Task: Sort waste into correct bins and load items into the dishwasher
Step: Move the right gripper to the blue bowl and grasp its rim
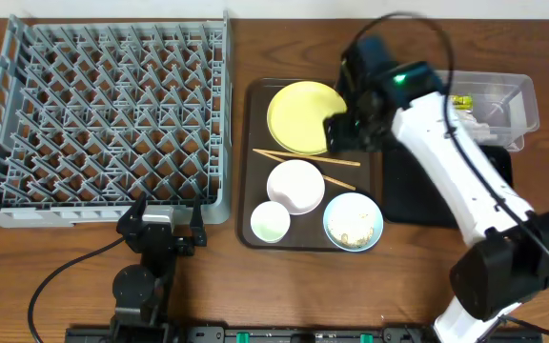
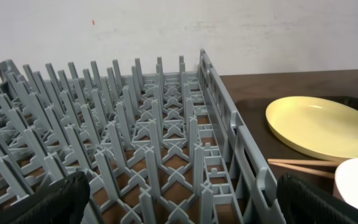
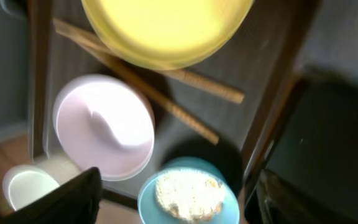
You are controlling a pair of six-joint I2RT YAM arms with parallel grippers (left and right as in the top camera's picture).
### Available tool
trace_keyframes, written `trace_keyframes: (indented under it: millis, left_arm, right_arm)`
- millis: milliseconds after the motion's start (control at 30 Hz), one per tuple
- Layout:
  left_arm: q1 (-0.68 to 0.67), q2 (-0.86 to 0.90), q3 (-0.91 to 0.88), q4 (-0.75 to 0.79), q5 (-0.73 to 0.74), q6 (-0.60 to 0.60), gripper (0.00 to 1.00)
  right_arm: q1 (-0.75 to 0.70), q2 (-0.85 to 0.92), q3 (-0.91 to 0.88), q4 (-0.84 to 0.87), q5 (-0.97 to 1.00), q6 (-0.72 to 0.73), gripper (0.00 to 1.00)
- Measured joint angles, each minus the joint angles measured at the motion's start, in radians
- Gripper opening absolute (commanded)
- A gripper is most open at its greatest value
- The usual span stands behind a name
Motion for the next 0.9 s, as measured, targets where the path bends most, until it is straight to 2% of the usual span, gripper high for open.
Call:
trace_keyframes:
  millis: [100, 333, 567, 733, 833, 900]
  left_arm:
    - [0.000, 0.000, 0.000, 0.000, 0.000, 0.000, 0.96]
    - [0.000, 0.000, 0.000, 0.000, 0.000, 0.000, 0.96]
    - [0.000, 0.000, 0.000, 0.000, 0.000, 0.000, 0.96]
    - [0.000, 0.000, 0.000, 0.000, 0.000, 0.000, 0.96]
    - [0.000, 0.000, 0.000, 0.000, 0.000, 0.000, 0.96]
    - [0.000, 0.000, 0.000, 0.000, 0.000, 0.000, 0.96]
  right_arm:
    - [0.043, 0.000, -0.084, -0.010, 0.007, -0.001, 0.66]
    - [0.160, 0.000, -0.187, -0.055, 0.016, -0.008, 0.68]
    - [0.311, -0.091, -0.389, 0.072, 0.072, -0.013, 0.63]
    - [0.338, -0.161, -0.534, 0.190, 0.078, -0.017, 0.49]
    - [0.337, -0.161, -0.594, 0.266, 0.083, -0.019, 0.32]
    - [0.337, -0.161, -0.634, 0.307, 0.084, -0.022, 0.29]
